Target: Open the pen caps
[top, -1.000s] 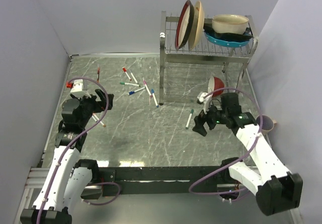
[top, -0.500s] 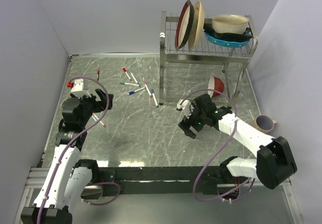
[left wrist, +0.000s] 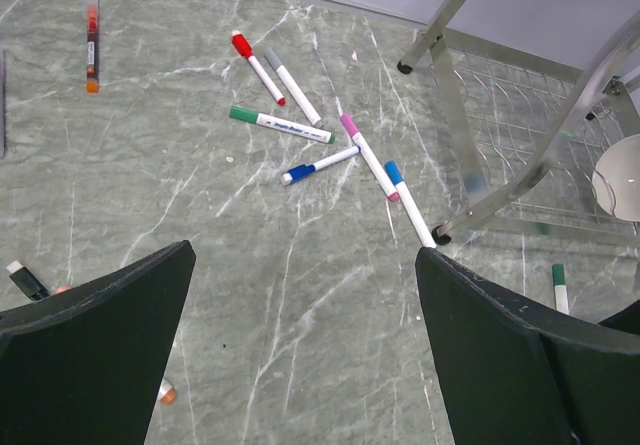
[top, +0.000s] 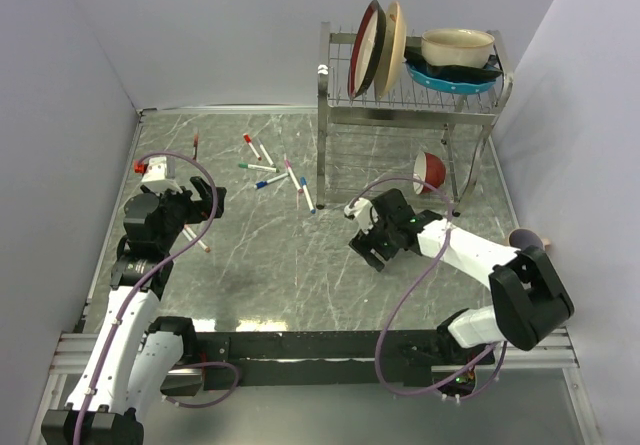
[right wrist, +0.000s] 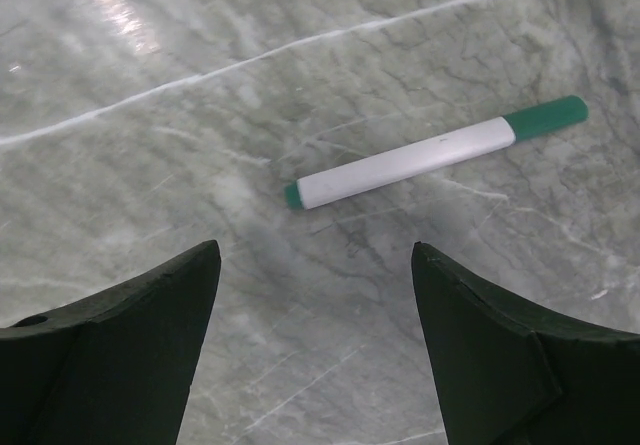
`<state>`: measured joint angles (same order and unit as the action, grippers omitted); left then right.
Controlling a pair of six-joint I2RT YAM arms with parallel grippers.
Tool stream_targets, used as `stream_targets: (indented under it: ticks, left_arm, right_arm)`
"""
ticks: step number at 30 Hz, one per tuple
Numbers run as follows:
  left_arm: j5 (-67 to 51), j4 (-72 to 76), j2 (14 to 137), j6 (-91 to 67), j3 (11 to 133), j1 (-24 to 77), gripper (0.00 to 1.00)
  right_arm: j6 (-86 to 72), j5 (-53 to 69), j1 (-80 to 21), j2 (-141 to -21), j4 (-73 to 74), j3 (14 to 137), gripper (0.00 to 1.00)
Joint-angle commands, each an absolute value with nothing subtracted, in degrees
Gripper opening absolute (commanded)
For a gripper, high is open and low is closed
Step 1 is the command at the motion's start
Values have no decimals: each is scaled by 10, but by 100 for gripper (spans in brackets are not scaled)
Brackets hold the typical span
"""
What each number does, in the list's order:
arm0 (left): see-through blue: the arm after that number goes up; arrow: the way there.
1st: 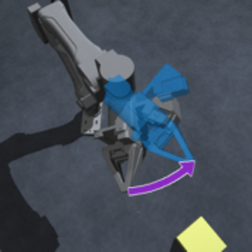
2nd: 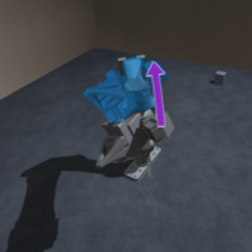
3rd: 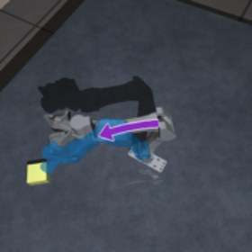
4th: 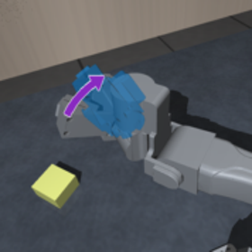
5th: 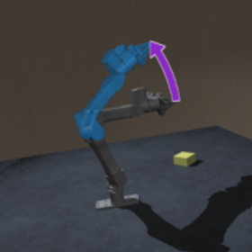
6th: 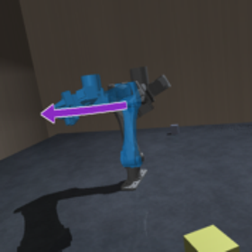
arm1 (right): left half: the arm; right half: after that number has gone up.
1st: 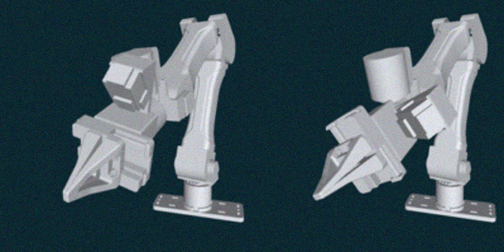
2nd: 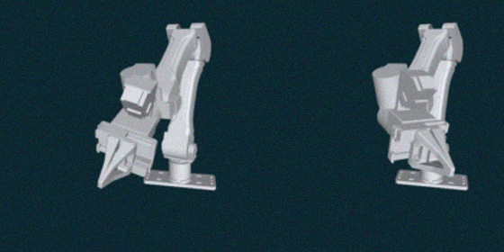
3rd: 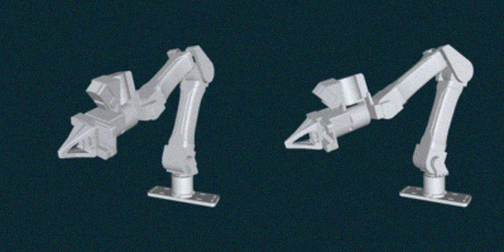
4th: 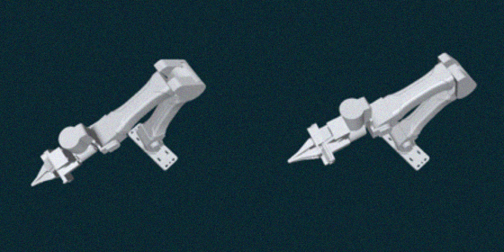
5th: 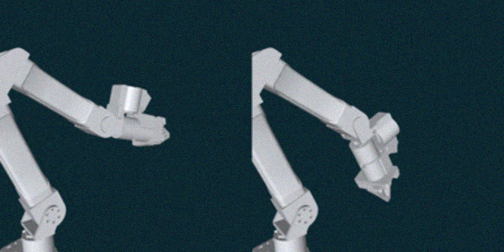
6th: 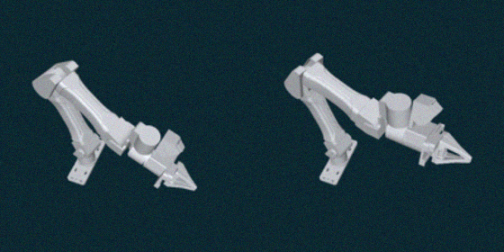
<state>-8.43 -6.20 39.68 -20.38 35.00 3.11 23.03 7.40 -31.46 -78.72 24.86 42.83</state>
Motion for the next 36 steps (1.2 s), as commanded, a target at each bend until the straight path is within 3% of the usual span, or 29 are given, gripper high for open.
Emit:
stream_targets:
  ticks: [1, 10, 25, 32, 36]
  left_arm:
    - [-98, -33, 393, -192, 368, 28, 99]
    - [-99, -33, 395, -192, 369, 28, 100]
    - [-101, -33, 393, -192, 369, 26, 100]
    - [-106, -32, 396, -192, 369, 25, 99]
    - [-115, -29, 400, -196, 368, 25, 99]
  right_arm:
    - [172, 29, -318, -800, 204, 451, 84]
    - [87, 23, -317, -835, 162, 462, 77]
    - [82, 1, -318, -894, 174, 477, 43]
    - [98, 1, -318, -913, 194, 486, 22]
    - [119, 12, -319, -918, 214, 487, 16]
